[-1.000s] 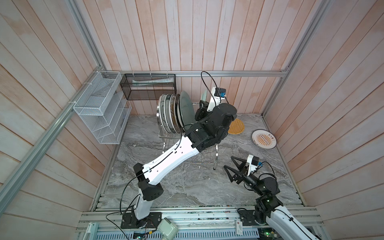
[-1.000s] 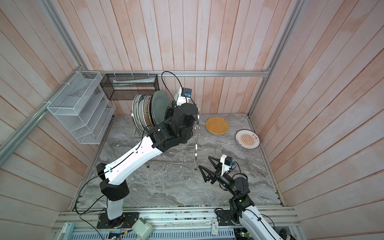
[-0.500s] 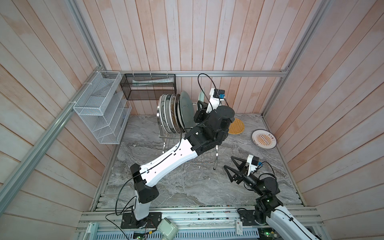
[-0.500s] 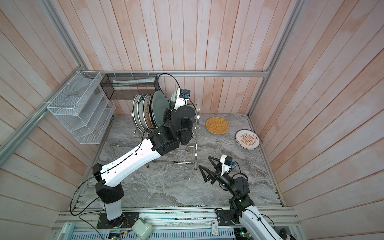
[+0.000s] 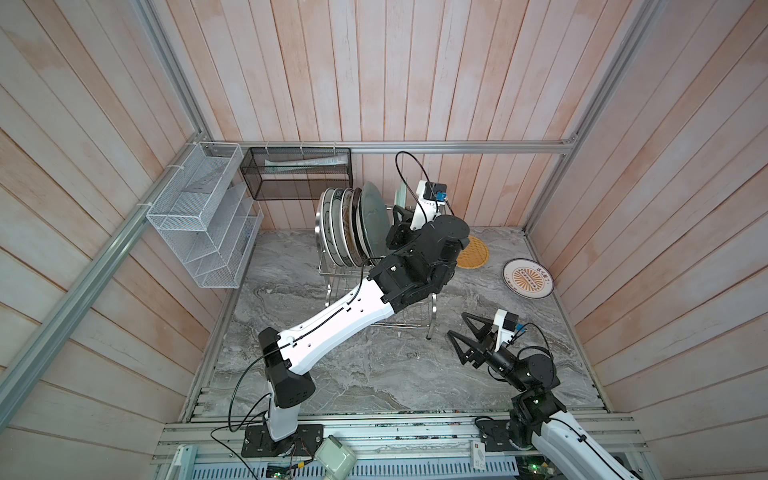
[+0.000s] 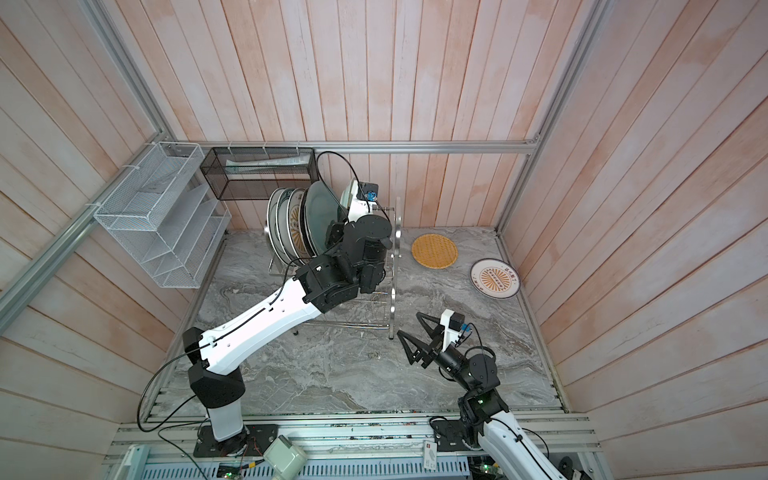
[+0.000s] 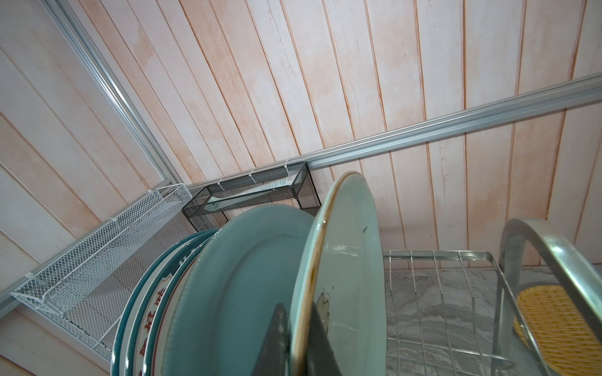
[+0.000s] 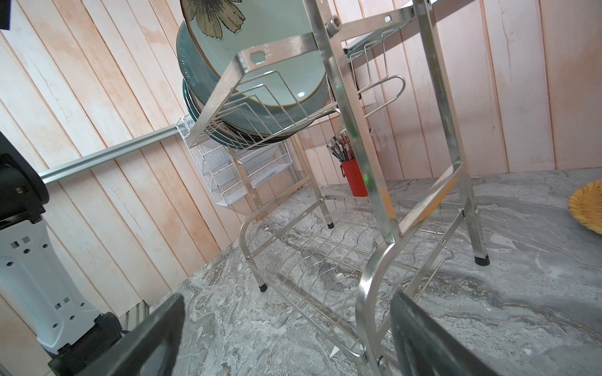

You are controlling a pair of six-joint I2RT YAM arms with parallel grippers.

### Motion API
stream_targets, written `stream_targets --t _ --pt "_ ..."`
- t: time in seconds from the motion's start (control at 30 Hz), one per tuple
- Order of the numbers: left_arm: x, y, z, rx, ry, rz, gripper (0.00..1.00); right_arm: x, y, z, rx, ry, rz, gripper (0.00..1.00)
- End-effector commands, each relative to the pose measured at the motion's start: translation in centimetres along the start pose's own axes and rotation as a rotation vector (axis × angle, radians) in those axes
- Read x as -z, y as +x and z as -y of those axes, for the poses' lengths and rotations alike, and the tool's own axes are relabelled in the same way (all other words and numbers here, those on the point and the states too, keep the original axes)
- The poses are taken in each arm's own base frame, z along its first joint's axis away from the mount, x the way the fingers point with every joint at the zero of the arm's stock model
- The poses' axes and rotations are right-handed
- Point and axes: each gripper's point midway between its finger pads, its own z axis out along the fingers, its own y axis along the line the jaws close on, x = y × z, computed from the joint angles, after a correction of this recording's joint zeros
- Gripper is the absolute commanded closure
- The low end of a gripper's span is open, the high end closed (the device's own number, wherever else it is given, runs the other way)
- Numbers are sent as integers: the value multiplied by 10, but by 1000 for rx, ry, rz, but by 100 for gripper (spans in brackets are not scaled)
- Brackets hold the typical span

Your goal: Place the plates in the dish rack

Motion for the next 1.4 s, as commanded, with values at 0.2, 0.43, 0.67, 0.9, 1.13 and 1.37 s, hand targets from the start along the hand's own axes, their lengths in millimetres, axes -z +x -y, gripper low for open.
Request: stream_targets --t 0.2,0.43,0.67,0.9,1.13,1.37 --pt "-2 -3 -21 140 29 -29 100 6 18 5 -7 2 -19 2" --pt "-10 13 -16 164 58 -94 100 6 18 6 -8 5 -19 2" --pt "-12 19 -10 156 72 -106 100 6 19 6 -9 6 -21 2" --pt "-12 25 -3 140 83 -119 100 5 19 6 -9 7 -20 2" --pt "-12 26 -1 141 90 -122 100 6 19 6 -10 8 -22 2" --pt "-11 23 -1 144 102 -119 83 6 19 5 -9 4 -21 2"
